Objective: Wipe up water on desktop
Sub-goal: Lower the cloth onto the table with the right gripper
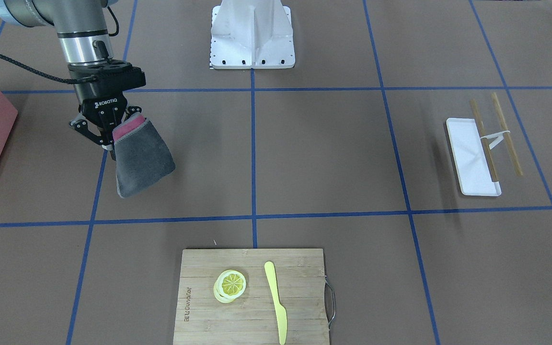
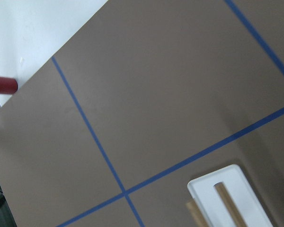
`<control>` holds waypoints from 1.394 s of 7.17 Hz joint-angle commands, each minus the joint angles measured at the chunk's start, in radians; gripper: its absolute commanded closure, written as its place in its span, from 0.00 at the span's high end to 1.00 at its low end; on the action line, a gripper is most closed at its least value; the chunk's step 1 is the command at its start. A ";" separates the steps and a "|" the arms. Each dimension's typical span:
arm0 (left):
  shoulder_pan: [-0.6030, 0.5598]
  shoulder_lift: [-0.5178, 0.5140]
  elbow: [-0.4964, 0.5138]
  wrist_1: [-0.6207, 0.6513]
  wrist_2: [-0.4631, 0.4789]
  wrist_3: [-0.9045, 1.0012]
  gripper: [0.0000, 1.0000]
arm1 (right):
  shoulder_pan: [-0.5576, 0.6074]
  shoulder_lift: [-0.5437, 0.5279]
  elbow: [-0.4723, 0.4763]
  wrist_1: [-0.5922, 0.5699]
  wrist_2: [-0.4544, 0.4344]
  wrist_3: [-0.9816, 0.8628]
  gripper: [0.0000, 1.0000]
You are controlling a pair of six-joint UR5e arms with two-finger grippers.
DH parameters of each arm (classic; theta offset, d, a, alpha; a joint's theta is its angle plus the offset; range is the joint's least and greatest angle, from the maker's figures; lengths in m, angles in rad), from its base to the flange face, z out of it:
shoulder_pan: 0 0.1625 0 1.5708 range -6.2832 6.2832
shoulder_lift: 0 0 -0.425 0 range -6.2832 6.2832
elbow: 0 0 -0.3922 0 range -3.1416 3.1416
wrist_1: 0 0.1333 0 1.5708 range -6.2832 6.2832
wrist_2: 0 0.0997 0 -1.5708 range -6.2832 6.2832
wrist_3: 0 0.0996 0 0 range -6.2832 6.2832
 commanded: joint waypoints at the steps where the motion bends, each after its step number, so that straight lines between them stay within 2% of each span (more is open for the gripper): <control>1: -0.157 0.008 0.145 -0.002 -0.072 0.242 0.99 | 0.004 0.013 0.000 -0.023 0.046 0.225 0.00; 2: -0.181 0.013 0.175 0.001 -0.121 0.200 0.99 | 0.006 0.029 -0.002 -0.022 0.123 0.446 0.00; 3: -0.185 0.052 0.172 -0.009 -0.128 0.170 0.99 | 0.004 0.043 -0.008 -0.025 0.226 0.708 0.00; 4: -0.185 0.075 0.169 -0.010 -0.151 0.160 0.99 | 0.009 0.060 -0.011 -0.092 0.327 0.727 0.00; 5: -0.185 0.092 0.166 -0.011 -0.175 0.159 0.99 | 0.010 0.089 -0.011 -0.260 0.436 0.737 0.00; 6: -0.185 0.106 0.162 -0.013 -0.178 0.161 0.99 | 0.009 0.105 -0.004 -0.409 0.452 0.722 0.00; 7: -0.185 0.121 0.148 -0.014 -0.178 0.161 0.99 | 0.010 0.096 -0.003 -0.484 0.451 0.705 0.00; 8: -0.185 0.134 0.130 -0.014 -0.178 0.161 0.99 | 0.009 0.099 -0.005 -0.599 0.443 0.610 0.00; 9: -0.185 0.135 0.129 -0.014 -0.178 0.161 0.99 | 0.007 0.100 -0.016 -0.676 0.443 0.546 0.00; 10: -0.185 0.141 0.128 -0.016 -0.178 0.161 0.99 | -0.008 0.106 -0.066 -0.686 0.445 0.539 0.00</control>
